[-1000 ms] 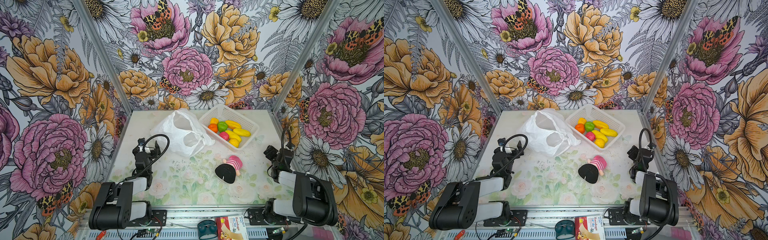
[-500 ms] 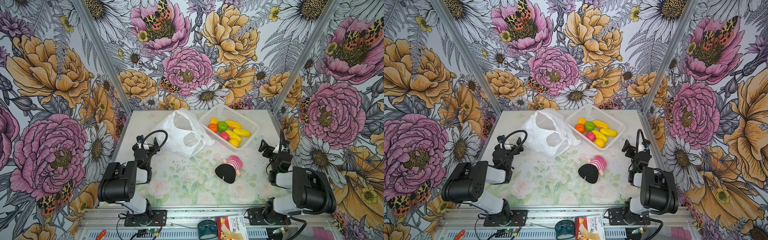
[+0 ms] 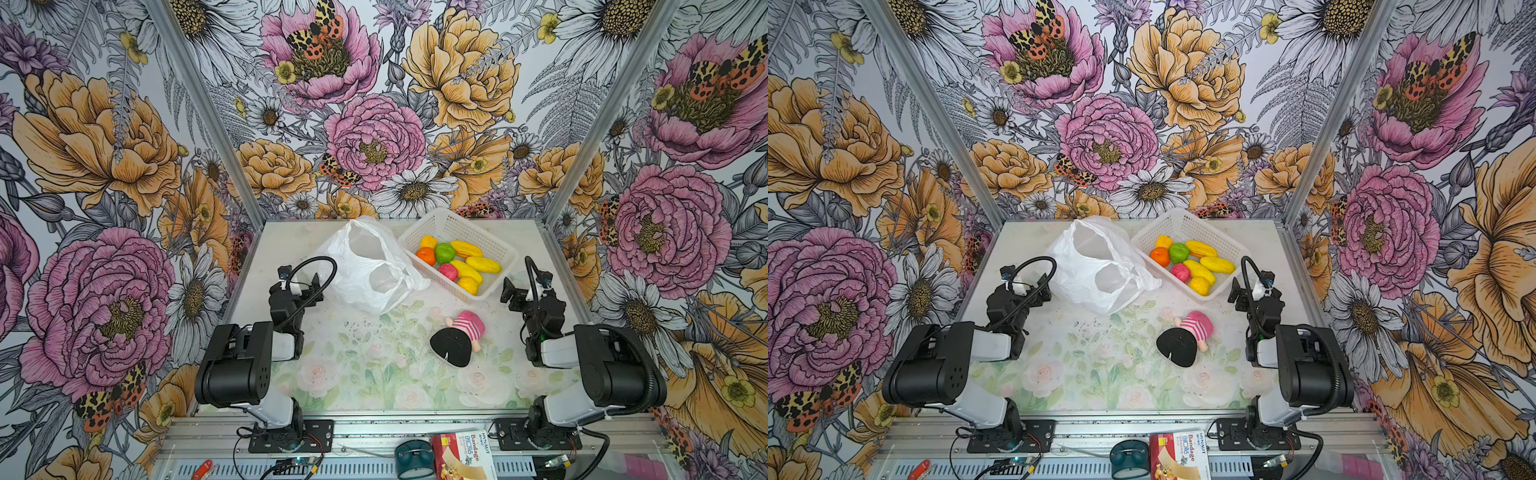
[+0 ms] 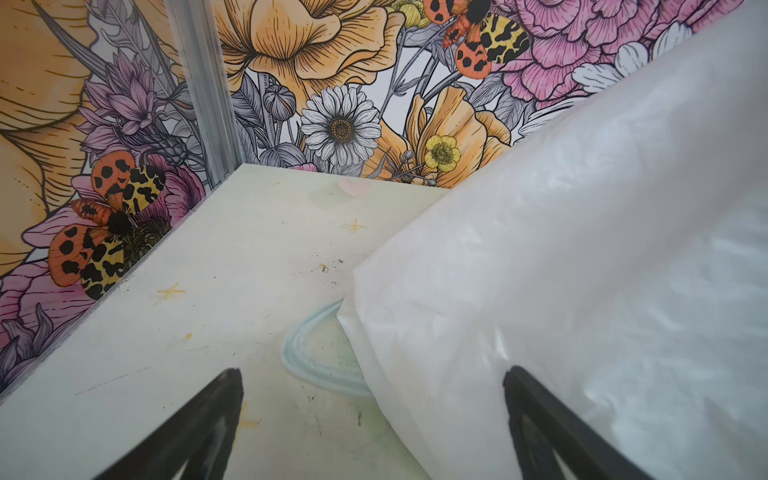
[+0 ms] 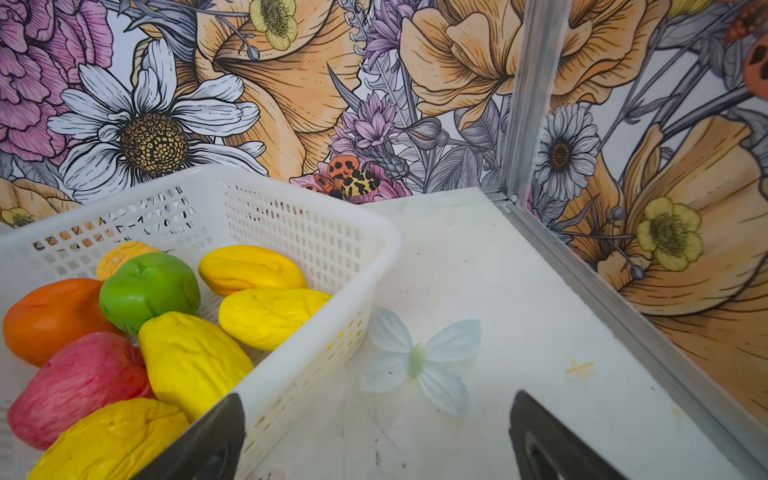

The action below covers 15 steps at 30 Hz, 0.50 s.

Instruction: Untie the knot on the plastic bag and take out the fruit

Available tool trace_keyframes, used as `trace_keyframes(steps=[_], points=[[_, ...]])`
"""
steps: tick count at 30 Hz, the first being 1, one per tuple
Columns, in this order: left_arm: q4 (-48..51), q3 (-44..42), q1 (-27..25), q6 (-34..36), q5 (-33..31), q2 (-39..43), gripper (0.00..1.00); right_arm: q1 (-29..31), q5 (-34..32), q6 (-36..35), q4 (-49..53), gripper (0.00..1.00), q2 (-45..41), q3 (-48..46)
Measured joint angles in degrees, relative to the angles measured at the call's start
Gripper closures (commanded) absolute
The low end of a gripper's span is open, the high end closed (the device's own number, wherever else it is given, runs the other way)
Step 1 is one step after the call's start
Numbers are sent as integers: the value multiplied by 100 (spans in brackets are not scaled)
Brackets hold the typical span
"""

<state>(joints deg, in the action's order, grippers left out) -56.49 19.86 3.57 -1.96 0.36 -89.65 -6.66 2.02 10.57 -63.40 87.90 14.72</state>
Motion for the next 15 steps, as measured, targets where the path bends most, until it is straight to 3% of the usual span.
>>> trace_keyframes(steps=[15], points=[[125,20,-2,44,59,0,1,44,-337,0,-79,0,0,-68]])
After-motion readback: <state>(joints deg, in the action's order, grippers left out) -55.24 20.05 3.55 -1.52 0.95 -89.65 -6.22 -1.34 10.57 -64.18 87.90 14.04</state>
